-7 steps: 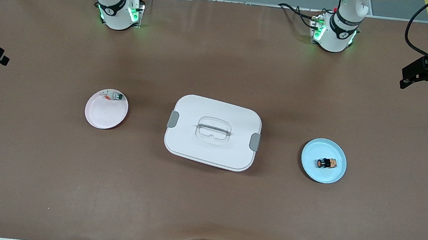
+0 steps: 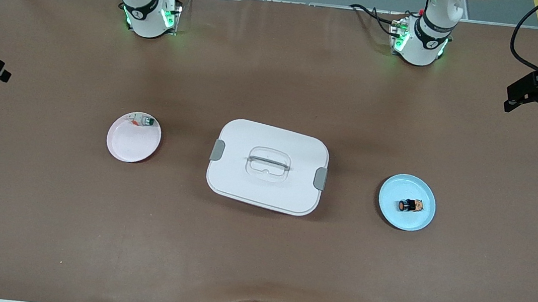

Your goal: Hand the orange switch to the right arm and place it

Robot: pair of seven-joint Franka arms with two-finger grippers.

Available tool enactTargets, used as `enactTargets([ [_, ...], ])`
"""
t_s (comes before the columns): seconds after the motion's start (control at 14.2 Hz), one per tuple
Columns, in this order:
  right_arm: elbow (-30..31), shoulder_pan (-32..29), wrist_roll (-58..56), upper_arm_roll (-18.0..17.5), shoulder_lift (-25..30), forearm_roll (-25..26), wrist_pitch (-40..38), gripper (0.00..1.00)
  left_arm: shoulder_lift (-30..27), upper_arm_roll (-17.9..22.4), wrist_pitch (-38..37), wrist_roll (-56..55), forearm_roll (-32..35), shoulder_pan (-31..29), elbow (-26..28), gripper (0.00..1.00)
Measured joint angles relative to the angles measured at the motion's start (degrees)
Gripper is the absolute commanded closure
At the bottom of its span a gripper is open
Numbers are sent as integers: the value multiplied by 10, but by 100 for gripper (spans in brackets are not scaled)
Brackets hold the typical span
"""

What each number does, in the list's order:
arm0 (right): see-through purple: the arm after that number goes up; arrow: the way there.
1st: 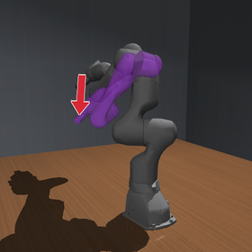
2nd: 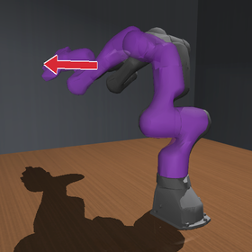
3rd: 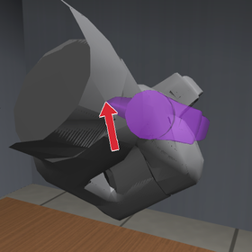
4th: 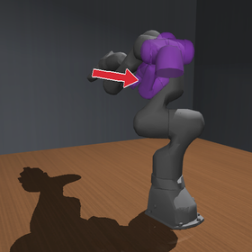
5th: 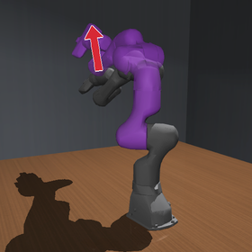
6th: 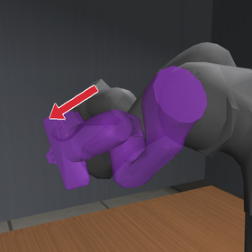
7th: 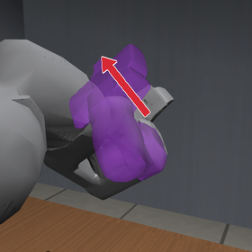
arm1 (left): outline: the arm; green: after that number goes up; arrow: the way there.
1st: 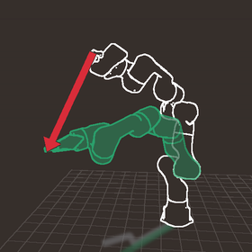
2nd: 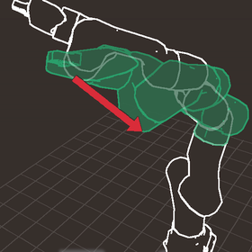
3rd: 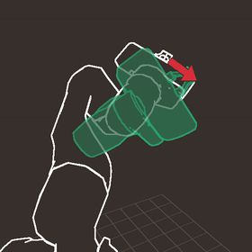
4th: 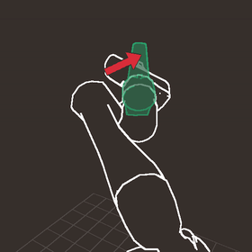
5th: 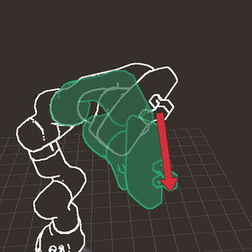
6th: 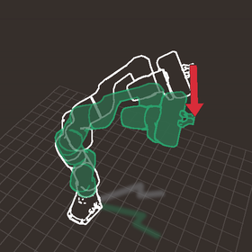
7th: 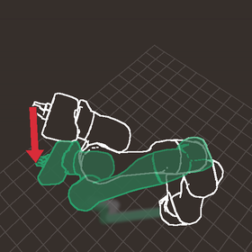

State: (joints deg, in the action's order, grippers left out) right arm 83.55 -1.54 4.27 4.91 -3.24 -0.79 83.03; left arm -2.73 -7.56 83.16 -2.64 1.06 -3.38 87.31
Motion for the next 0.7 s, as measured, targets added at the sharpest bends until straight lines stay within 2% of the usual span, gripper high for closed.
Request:
enactTargets([
  [0.28,1,0,0,0,0,0,0,0,40,3,18,-1,0,-7,10,0],
  [0.42,1,0,0,0,0,0,0,0,69,4,71,-1,0,-15,30,0],
  [0.7,1,0,0,0,0,0,0,0,103,3,203,-20,0,-15,106,0],
])
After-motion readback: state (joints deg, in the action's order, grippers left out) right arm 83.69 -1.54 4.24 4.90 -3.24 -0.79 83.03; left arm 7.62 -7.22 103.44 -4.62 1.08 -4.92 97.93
